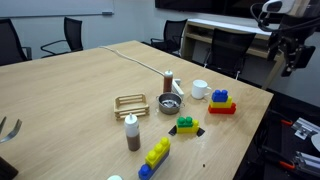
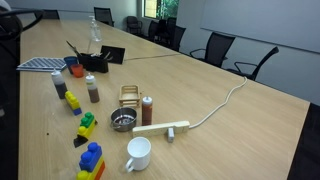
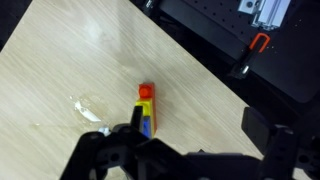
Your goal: Put the yellow and blue stack of blocks on top of the yellow and green stack of blocks
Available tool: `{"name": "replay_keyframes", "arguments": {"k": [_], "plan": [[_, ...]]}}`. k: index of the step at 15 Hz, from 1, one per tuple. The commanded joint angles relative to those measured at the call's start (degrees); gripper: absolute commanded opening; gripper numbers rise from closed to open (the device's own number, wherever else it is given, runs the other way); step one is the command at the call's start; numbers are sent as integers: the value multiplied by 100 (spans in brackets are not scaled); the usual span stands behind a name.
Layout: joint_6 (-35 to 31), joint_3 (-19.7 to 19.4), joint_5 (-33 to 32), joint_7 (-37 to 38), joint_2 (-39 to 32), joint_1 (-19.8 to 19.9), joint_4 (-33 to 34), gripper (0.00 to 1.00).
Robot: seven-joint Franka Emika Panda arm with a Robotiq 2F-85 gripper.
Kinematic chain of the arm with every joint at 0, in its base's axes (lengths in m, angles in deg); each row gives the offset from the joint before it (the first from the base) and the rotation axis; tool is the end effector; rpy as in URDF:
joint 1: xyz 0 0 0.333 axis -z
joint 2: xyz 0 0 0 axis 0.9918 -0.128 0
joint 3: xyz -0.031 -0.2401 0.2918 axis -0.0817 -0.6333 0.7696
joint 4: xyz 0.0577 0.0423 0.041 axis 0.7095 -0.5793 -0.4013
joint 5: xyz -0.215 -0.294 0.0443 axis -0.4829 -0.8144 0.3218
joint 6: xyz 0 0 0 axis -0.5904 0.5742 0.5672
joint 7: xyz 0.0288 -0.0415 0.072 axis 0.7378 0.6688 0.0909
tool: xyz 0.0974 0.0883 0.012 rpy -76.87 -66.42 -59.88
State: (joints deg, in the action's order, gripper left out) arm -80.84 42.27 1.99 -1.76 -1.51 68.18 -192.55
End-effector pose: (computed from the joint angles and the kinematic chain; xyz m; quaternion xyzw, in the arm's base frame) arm 0.2478 0.0639 0.4474 0.9488 0.2935 -0.0640 0.0975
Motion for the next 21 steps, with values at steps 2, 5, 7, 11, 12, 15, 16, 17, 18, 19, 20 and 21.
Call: {"name": "replay_keyframes", "arguments": {"k": [2, 5, 7, 11, 12, 15, 16, 17, 18, 19, 20, 21], "plan": [[-29, 79, 42, -40, -77, 72, 27, 100], [-29, 75, 42, -41, -64, 76, 38, 100], [-29, 75, 42, -42, -64, 76, 38, 100], [-692, 181, 346, -266, -535, -297, 174, 100], [-1075, 235, 491, -463, -734, -510, 187, 100], [-2053, 473, 762, -793, -1485, -958, 357, 100], [-2334, 539, 805, -886, -1732, -1050, 458, 100], [-2589, 598, 832, -967, -1963, -1113, 564, 100], [-2745, 657, 816, -1037, -2131, -1138, 692, 100], [-2816, 710, 749, -1085, -2228, -1112, 777, 100], [-2749, 795, 757, -815, -2010, -1045, 566, 100], [-2787, 815, 756, -891, -2154, -1036, 685, 100]]}}
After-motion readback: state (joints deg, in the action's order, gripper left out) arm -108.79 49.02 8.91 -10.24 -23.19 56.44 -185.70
